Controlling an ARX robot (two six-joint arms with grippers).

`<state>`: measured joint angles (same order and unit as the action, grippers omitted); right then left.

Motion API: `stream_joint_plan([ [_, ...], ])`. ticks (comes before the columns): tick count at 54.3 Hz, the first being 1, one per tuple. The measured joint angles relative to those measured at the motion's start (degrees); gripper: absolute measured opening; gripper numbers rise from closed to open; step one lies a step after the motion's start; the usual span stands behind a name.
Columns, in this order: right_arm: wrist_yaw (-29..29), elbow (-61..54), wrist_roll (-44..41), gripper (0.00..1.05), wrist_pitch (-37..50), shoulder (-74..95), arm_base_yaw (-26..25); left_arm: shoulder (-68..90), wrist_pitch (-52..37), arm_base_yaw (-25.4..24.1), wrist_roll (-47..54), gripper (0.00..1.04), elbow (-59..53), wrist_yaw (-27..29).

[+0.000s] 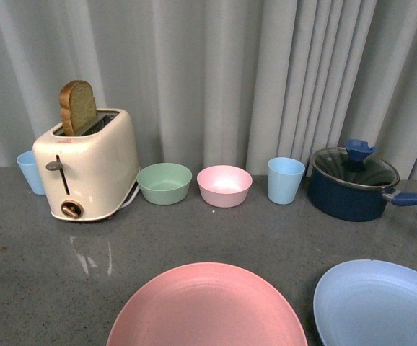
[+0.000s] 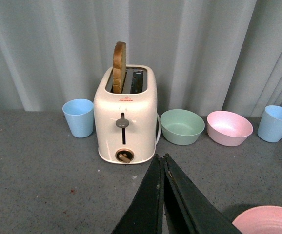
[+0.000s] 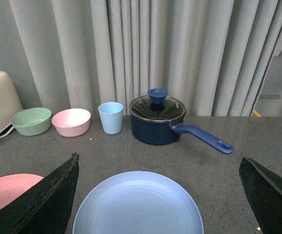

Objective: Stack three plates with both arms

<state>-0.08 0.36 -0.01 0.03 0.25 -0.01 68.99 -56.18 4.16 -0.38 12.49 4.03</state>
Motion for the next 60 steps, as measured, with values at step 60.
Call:
stream_joint_plan([
  [60, 0.0, 0.0, 0.0, 0.97, 0.0, 0.0, 0.0, -43.5, 30.7, -4.0, 0.1, 0.04, -10.9, -3.9],
])
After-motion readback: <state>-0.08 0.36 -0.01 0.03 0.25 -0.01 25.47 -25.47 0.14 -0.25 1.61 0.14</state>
